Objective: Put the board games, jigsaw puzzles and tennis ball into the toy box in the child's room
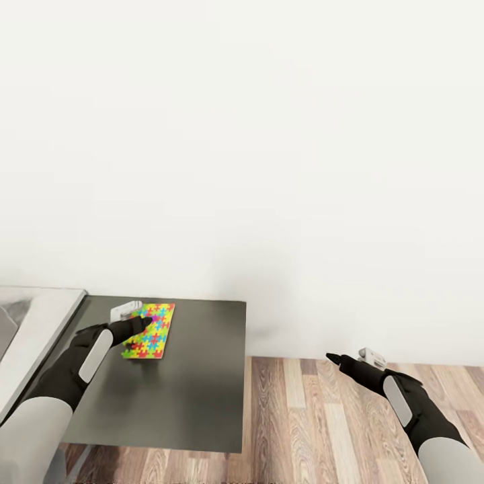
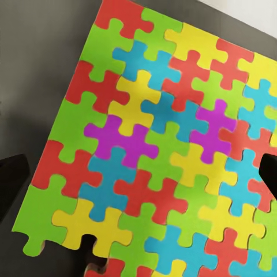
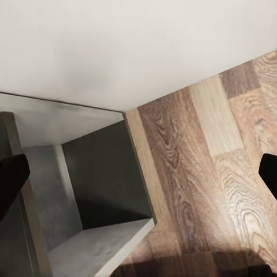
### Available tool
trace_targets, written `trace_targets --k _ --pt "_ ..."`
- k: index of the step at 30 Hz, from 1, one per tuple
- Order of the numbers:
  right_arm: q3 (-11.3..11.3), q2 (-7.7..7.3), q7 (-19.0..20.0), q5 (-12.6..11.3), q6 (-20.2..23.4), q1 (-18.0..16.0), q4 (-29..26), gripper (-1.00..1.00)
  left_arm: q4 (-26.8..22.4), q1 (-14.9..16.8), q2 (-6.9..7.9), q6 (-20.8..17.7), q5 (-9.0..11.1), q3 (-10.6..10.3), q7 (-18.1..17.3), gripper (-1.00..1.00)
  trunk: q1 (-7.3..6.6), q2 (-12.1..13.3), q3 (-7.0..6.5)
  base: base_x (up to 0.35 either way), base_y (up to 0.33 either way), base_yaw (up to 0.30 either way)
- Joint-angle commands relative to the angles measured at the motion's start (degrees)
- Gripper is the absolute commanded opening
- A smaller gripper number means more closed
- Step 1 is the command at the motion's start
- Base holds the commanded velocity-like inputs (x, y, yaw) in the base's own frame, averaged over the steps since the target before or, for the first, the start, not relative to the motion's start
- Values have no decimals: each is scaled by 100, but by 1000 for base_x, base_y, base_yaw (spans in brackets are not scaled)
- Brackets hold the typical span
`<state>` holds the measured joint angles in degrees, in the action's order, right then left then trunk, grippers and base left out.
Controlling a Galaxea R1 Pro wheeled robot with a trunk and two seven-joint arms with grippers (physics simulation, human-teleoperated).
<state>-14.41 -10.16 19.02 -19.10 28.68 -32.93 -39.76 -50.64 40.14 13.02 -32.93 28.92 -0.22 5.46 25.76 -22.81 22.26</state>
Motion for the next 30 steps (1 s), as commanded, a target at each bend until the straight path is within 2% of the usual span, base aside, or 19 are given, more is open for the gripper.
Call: trace_targets --k 1,9,20,30 --pt "-18 11 14 -23 39 -3 -5 100 -19 3 5 -29 62 -3 47 100 3 -11 19 0 0 0" --pt "9 37 -1 14 20 -3 -5 100 -33 2 3 -29 54 -4 51 100 3 -11 83 0 0 0" --pt "52 41 20 48 -3 6 -10 100 -34 2 8 -29 53 -5 57 100 3 -11 88 2 0 0" --pt "52 40 14 47 5 6 -6 100 -34 2 6 -29 53 -5 69 100 3 -11 88 105 53 0"
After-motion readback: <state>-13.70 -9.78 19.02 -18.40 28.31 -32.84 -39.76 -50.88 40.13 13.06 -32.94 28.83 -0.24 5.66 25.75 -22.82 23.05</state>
